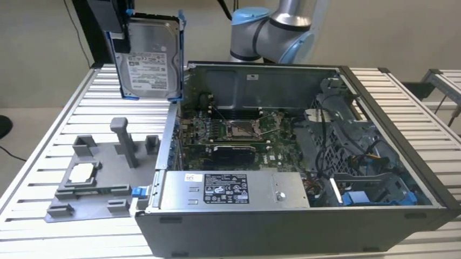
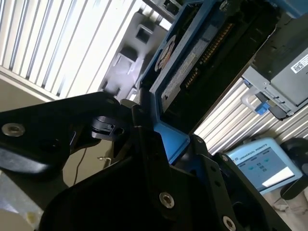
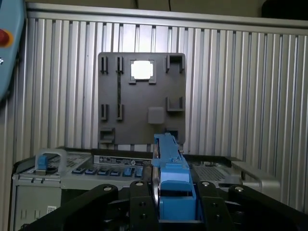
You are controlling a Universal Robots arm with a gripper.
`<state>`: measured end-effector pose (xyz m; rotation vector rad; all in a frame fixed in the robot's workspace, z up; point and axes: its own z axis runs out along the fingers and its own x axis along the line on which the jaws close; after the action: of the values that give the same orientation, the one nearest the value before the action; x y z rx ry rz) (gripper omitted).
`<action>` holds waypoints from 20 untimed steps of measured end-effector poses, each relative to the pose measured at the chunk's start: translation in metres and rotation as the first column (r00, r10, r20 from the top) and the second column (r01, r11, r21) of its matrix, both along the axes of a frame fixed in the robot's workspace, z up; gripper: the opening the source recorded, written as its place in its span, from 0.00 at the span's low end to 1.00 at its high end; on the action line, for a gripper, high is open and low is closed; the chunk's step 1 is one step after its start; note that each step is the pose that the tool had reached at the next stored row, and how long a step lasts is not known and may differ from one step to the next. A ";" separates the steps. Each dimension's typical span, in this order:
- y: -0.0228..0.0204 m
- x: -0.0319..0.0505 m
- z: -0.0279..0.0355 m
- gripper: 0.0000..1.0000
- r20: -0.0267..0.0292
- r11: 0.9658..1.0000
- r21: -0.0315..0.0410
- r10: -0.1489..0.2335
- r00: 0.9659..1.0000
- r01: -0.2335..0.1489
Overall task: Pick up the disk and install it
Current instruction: 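Pick up the disk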
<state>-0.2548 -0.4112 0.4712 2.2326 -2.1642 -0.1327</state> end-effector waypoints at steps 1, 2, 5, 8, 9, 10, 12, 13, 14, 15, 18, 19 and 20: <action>0.0000 0.0016 0.0000 0.00 0.000 1.000 0.000 0.000 1.000 0.000; 0.0000 0.0033 -0.0001 0.00 0.000 1.000 0.000 0.000 1.000 0.000; 0.0000 0.0084 0.0000 0.00 -0.001 1.000 0.000 0.000 1.000 0.000; 0.0000 0.0130 0.0000 0.00 -0.002 1.000 0.000 0.000 1.000 0.000; 0.0000 0.0145 0.0000 0.00 -0.002 1.000 0.000 0.000 1.000 0.000; 0.0000 0.0160 0.0000 0.00 -0.002 1.000 0.000 0.000 1.000 0.000; 0.0000 0.0187 0.0000 0.00 -0.003 1.000 0.000 0.000 1.000 0.000; 0.0000 0.0201 0.0000 0.00 -0.003 1.000 0.000 0.000 1.000 0.000; 0.0000 0.0215 0.0000 0.00 -0.003 1.000 0.000 0.000 1.000 0.000; 0.0000 0.0229 0.0000 0.00 -0.003 1.000 0.000 0.000 1.000 0.000; 0.0000 0.0269 0.0000 0.00 -0.004 1.000 0.000 0.000 1.000 0.000; 0.0000 0.0284 0.0000 0.00 -0.004 1.000 0.000 0.000 1.000 0.000; 0.0000 0.0297 0.0000 0.00 -0.004 1.000 0.000 0.000 1.000 0.000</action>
<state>-0.2251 -0.4113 0.4712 2.2302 -2.1620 -0.1374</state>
